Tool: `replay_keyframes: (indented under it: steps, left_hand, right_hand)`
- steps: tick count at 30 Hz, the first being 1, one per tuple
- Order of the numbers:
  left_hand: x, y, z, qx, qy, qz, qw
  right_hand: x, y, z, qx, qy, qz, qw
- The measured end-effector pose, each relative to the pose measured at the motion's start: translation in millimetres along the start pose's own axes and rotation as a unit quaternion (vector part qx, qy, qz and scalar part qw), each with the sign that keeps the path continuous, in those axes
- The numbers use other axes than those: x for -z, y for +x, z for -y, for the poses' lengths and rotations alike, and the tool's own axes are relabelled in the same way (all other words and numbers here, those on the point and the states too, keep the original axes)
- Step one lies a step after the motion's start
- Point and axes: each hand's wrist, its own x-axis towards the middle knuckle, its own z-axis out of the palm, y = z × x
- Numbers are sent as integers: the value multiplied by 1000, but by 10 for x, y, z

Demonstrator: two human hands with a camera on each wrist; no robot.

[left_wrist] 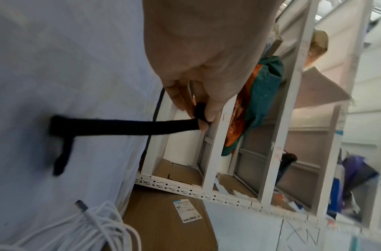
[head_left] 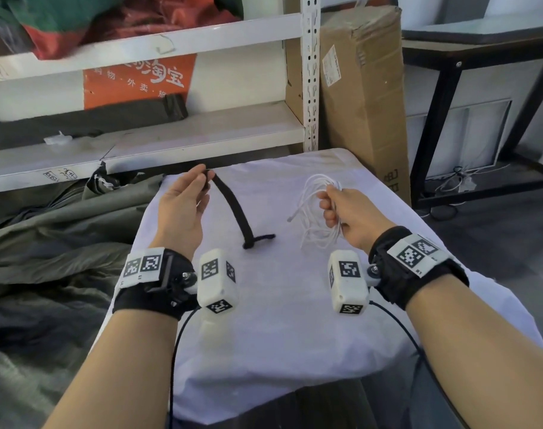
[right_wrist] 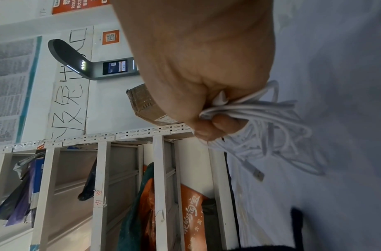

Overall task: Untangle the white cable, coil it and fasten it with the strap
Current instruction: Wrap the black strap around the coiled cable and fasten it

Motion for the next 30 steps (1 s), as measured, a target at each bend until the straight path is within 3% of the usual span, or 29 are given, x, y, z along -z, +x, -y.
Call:
replay_keyframes:
  steps: [4,6,9,12,14,16,20,25,30]
  left_hand:
    - [-108,-43,1,-77,131,43,987]
    - [-202,-101,-7,-140,267,68,951]
    - [-338,-244,-40,-215,448,191,846]
    - [-412,-319,37,-200,565,350,720]
    - [-433,-315,133,-215,603,360,679]
    - [-427,-298,215,-250,618,328,669]
    - [-401,-269,293,-267,669,315,618]
    - [-438,-263,221,-209,686,325,616]
    - [-364,-268,105,-129,663,334,658]
  right_hand:
    - [-56,-37,-32,-6,-37,98,994]
    - [-89,-68,-40,-3,-69,148,987]
    - [-130,-109,-37,1,-94,204,974]
    - [-143,-143,-33,1,-116,241,964]
    - [-138,-161,-34,1,-133,263,956]
    - [-134,-172,-38,-1,-141,283,949]
    - [-149,-197,-36,-8,-160,310,937]
    - [-210,-250,-13,5,-184,303,935]
    - [-239,-279,6,22,-192,293,936]
